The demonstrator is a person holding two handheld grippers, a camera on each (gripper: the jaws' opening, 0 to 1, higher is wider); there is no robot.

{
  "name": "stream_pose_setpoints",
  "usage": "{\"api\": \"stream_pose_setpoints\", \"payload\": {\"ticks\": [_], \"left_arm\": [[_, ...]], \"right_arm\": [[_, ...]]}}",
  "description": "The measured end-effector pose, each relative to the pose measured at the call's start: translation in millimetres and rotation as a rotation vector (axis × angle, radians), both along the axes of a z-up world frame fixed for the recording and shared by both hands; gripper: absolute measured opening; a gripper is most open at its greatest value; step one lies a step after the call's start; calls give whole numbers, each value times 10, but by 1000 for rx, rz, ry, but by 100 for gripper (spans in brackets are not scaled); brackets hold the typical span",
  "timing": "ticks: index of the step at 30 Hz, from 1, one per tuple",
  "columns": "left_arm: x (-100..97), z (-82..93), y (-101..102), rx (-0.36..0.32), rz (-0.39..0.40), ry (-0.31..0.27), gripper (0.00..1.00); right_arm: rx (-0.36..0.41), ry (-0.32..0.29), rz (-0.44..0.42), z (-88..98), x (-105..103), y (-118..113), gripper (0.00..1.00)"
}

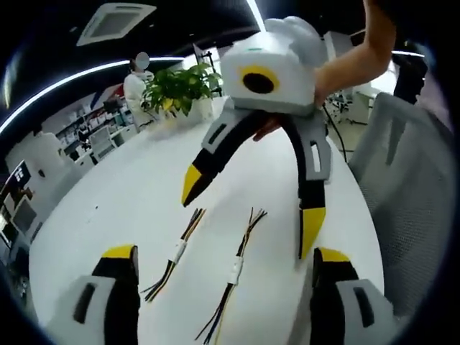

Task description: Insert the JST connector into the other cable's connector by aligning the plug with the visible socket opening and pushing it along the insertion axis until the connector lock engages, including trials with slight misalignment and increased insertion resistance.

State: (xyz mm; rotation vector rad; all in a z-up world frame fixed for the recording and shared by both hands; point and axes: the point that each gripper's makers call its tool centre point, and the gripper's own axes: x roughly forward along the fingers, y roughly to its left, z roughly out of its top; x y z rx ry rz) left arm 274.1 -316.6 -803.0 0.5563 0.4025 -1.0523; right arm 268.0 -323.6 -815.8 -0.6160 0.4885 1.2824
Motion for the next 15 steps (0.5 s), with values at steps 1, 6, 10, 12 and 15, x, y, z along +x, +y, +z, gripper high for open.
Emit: {"api": "stream_pose_setpoints", "payload": {"ticks": [1,6,10,12,15], "left_arm": [[3,-1,16,11,7,-5,99],[-19,60,50,14,36,-12,99],[-41,117,81,40,49,-39,99],[-51,189,96,42,54,-66,99],[-63,272,132,45,71,-84,99]], "right_arm": [[2,-2,-5,21,-1,-5,82],[5,-16,-18,88,-19,-41,88],[0,-31,-22,141,-72,-98,89],[-3,-34,-28,152,-91,-124,90],[-7,-40,-37,178,-122,-175,91]]}}
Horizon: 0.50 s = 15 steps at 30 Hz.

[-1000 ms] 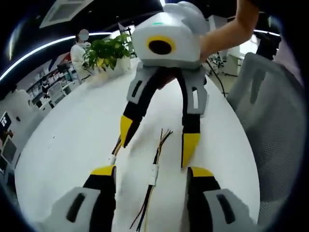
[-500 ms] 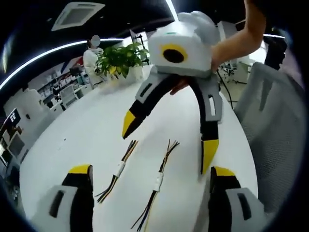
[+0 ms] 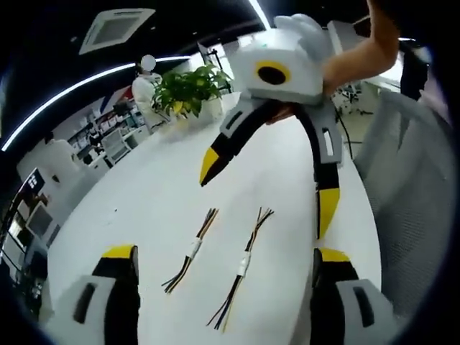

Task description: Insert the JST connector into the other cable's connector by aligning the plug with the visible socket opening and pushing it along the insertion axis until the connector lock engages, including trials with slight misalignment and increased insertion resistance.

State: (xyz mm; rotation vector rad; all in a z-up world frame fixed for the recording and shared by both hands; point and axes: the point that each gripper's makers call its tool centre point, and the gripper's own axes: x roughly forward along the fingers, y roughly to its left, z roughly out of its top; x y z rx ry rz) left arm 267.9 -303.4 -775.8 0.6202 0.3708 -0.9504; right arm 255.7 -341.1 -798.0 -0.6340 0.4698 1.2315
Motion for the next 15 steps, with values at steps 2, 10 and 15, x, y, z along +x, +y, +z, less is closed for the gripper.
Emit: {"api": "stream_pose_setpoints", "payload": {"ticks": [2,10,15], "left_arm": [[-7,49,28,7,5,-22,99],[-145,103,169,-6,53,-13,99],[-266,197,275,-31,95,-15,99]], "right_arm": [[4,-3,-9,39,-21,-30,92],[36,-41,-52,254,-136,-97,98],[47,-51,-74,360,-228,-148,99]]}}
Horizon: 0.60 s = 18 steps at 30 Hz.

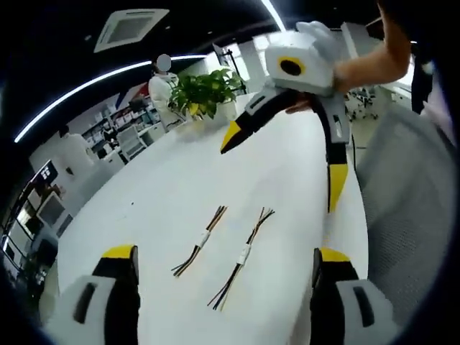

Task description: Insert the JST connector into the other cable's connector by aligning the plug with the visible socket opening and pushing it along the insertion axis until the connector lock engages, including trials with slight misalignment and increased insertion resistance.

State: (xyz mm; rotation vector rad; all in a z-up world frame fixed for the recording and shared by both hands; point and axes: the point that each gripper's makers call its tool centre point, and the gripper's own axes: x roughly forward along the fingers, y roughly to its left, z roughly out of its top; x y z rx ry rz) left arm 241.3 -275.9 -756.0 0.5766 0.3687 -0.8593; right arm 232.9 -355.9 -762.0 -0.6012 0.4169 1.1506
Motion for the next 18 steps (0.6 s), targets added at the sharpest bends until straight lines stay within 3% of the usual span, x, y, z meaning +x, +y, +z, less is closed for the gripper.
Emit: {"api": "stream_pose_setpoints", "payload": {"ticks": [5,18], "left_arm": [[-110,179,95,-16,30,-37,99],[-328,389,159,-33,55,-51,99]], "right_arm": [[16,-19,-24,141,-75,-46,99],[63,-25,-65,363,-223,-129,98]]}}
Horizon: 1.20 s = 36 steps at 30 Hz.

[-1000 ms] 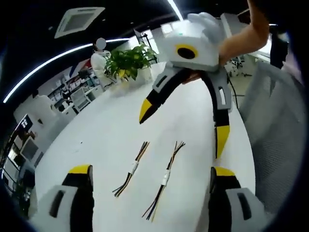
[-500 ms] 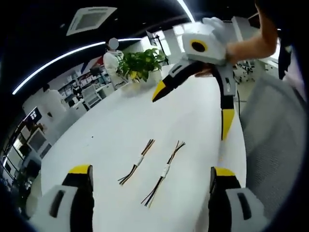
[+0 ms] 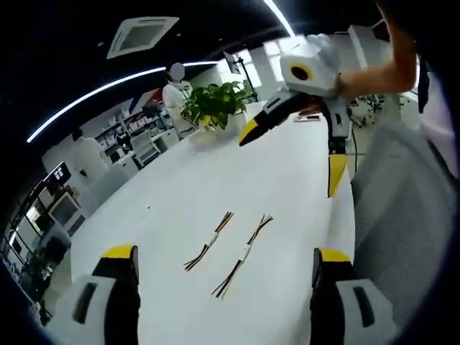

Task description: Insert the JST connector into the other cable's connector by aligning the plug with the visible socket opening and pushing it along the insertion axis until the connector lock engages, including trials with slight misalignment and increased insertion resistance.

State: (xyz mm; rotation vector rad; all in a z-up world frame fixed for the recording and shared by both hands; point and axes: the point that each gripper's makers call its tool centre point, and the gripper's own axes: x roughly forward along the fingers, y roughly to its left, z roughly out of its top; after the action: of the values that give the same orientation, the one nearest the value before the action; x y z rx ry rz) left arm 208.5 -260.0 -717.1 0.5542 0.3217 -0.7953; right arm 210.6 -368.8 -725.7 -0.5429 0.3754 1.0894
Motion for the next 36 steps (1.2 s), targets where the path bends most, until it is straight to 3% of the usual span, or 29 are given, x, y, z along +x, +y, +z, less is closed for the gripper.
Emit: {"api": "stream_pose_setpoints", "payload": {"ticks": [3,10,23,36], "left_arm": [[-51,1,49,36,13,-6,99],[-135,38,95,46,52,-2,99],[-225,114,190,17,116,-5,98],[-455,-13,355,23,167,40,97]], "right_arm": [[13,3,-16,38,-44,-30,98],[40,31,-62,46,-95,-135,97],[60,78,-126,-7,-163,-249,95],[59,111,-159,-67,-306,-291,94]]}}
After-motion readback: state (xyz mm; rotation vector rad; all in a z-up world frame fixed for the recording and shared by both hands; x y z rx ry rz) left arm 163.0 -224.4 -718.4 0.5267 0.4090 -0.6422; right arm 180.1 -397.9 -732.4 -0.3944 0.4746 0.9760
